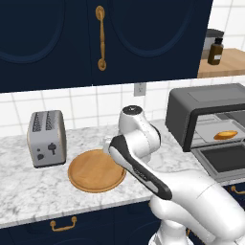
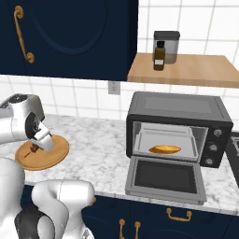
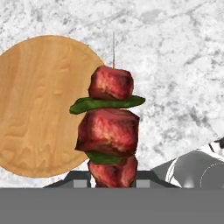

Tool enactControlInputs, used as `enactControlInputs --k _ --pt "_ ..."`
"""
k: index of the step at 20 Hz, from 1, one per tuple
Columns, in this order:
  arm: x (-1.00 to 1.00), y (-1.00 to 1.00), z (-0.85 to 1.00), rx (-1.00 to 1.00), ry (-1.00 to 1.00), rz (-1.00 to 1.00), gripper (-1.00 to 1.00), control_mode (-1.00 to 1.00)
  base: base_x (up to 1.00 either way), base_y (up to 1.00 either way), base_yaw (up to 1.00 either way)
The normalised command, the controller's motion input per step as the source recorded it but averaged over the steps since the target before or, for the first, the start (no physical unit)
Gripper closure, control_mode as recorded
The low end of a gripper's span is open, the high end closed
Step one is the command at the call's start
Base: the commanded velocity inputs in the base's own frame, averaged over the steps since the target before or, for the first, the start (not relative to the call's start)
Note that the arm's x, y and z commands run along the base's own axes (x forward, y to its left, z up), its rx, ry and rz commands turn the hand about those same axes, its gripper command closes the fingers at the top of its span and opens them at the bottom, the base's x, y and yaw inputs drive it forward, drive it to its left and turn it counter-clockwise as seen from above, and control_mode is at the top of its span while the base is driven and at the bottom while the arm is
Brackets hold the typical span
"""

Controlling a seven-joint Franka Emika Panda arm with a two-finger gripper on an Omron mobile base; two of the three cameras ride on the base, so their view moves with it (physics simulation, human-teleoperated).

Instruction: Pick up the kebab skewer and baguette bread, and place them inside the toaster oven. Close the toaster oven door and start by setting the timer.

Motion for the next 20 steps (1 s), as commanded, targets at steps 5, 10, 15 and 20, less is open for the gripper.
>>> enactControlInputs --k 5,10,15,20 --pt "-0.61 -0.82 0.72 0.05 -0.06 -0.23 1.00 -1.00 0.00 0.00 0.00" --pt "-0.57 -0.84 0.79 0.08 -0.07 -0.21 1.00 -1.00 0.00 0.00 0.00" --pt "-0.51 -0.81 0.88 0.08 -0.10 -0.24 1.00 -1.00 0.00 0.00 0.00" --pt "-0.66 -0.88 0.83 0.10 -0.08 -0.29 1.00 -1.00 0.00 0.00 0.00"
